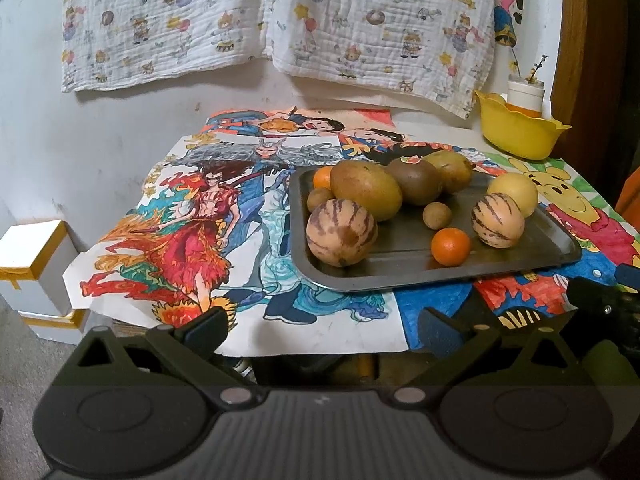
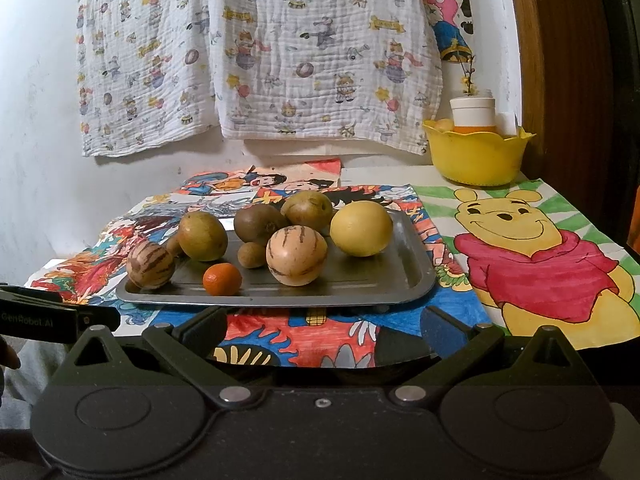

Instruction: Organize fruits

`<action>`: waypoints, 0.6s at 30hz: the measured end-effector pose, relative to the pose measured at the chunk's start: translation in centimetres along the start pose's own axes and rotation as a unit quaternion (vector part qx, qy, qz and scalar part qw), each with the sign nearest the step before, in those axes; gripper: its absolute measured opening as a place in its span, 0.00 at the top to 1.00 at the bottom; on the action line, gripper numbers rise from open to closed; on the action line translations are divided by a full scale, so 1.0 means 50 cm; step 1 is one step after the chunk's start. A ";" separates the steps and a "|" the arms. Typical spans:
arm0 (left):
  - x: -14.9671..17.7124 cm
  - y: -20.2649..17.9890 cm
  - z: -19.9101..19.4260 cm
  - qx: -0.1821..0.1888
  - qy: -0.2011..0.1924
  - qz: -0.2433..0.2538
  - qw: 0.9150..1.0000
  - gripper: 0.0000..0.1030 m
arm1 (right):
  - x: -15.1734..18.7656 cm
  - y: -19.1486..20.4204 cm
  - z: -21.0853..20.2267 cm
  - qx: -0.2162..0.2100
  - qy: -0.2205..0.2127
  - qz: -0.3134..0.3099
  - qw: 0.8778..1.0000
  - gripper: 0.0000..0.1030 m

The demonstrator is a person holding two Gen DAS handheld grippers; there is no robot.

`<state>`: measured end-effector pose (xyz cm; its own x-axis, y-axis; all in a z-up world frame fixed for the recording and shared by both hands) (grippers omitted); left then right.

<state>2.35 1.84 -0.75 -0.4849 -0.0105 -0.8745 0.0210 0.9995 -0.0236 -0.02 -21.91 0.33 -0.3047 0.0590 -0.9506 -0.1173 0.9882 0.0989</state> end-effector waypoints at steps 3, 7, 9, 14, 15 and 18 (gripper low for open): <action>0.000 0.000 0.000 0.000 0.001 0.000 1.000 0.00 | 0.000 -0.001 0.000 -0.001 0.001 0.000 1.000 0.01; 0.003 -0.001 0.001 0.000 0.003 0.000 1.000 0.00 | 0.000 0.000 0.001 -0.002 0.003 0.000 1.000 0.01; 0.002 -0.002 0.001 0.000 0.003 0.000 1.000 0.00 | 0.000 0.001 0.001 -0.002 0.002 -0.001 1.000 0.01; 0.002 -0.001 0.001 0.000 0.003 0.000 1.000 0.00 | 0.000 0.000 0.001 -0.002 0.003 0.000 1.000 0.01; 0.002 -0.001 0.001 0.000 0.003 0.000 1.000 0.00 | 0.000 0.000 0.001 -0.002 0.003 0.000 1.000 0.01; 0.002 -0.001 0.001 0.000 0.003 -0.001 1.000 0.00 | 0.000 0.000 0.000 -0.002 0.002 -0.001 1.000 0.01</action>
<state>2.34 1.79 -0.88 -0.4896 -0.0115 -0.8719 0.0210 0.9995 -0.0251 0.00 -21.89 0.32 -0.3088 0.0572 -0.9494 -0.1223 0.9875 0.0992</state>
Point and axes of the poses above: each gripper's, at about its wrist camera, not at the fingertips, and z roughly the way its jaws point, y to its left, x to its underside, the point moved 1 cm from there along z, roughly the way its jaws point, and after that the axes turned 12 degrees about -y, right-handed, at the moved point
